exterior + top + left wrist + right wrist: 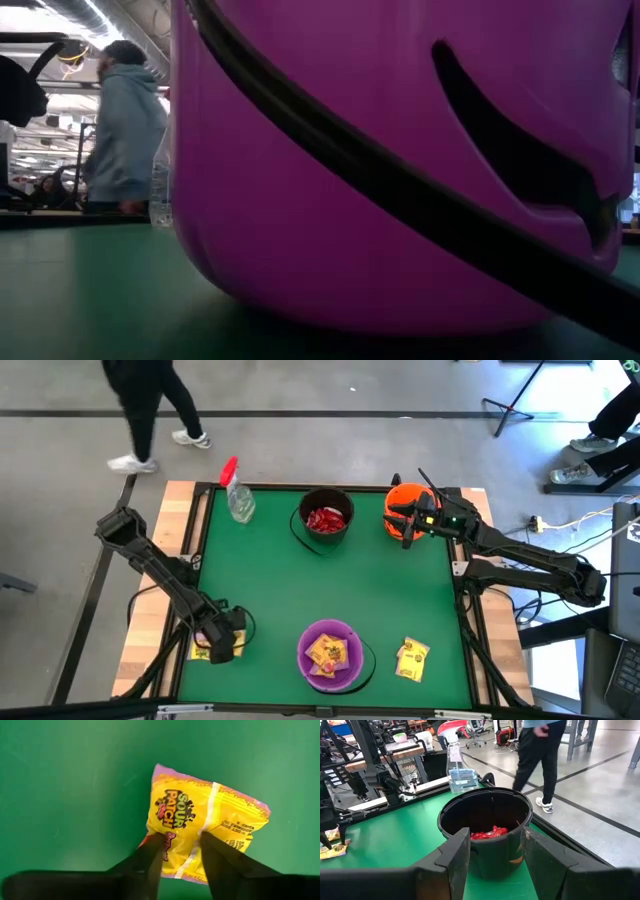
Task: Organize candy in baskets
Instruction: Put the yellow candy pack into the purple bucket
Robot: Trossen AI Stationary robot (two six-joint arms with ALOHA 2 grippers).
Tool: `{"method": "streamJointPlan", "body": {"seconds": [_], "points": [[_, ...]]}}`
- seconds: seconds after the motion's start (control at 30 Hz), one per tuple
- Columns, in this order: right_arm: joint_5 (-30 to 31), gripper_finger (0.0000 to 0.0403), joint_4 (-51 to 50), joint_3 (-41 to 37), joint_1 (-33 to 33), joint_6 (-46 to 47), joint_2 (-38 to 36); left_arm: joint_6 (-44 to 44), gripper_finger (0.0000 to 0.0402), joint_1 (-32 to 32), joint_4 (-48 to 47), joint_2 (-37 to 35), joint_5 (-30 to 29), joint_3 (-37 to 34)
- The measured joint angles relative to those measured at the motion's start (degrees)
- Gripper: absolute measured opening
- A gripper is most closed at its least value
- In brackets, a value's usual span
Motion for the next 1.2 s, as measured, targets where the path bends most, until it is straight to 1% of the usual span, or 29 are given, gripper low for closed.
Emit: {"method": "streamJointPlan", "body": {"seconds": [0.2,0.27,0.4,0.5,0.6,0.7,0.77,0.83,0.93,1.07,1.2], "points": [[0.1,0.0177,0.2,0.0,0.0,0.0,0.0,1.3,0.0024,1.1,1.7,0.0,-0.5,-0.1],[0.1,0.0177,0.2,0.0,0.0,0.0,0.0,1.5,0.0008,1.5,2.3,-0.3,-0.7,-0.1],[0.1,0.0177,0.2,0.0,0.0,0.0,0.0,3.0,0.0004,2.4,0.8,-1.7,-1.8,0.5],[0.1,0.0177,0.2,0.0,0.0,0.2,0.0,5.3,0.0002,3.7,-0.9,-3.8,-4.2,2.9],[0.4,0.0177,0.3,0.0,0.0,0.7,0.0,8.7,0.0001,5.2,-2.6,-6.0,-9.0,5.2],[0.5,0.0177,0.4,0.0,0.0,1.5,0.0,13.4,0.0001,6.9,-2.1,-8.5,-15.1,8.2],[0.5,0.0177,0.4,0.0,0.0,1.5,0.0,17.5,0.0000,8.3,-0.8,-9.3,-18.8,10.3],[0.5,0.0177,0.4,0.0,0.0,1.6,0.0,22.7,0.0000,9.8,1.6,-9.5,-20.9,12.3],[0.5,0.0177,0.4,0.0,0.0,1.7,0.0,31.5,0.0000,12.2,9.2,-9.4,-20.7,14.2],[0.5,0.0177,0.4,0.0,0.0,1.8,0.0,41.3,0.0000,15.9,21.7,-7.9,-15.9,14.4],[0.5,0.0177,0.4,0.0,0.0,2.0,0.0,46.7,0.0000,18.9,30.1,-5.8,-11.1,14.4]]}}
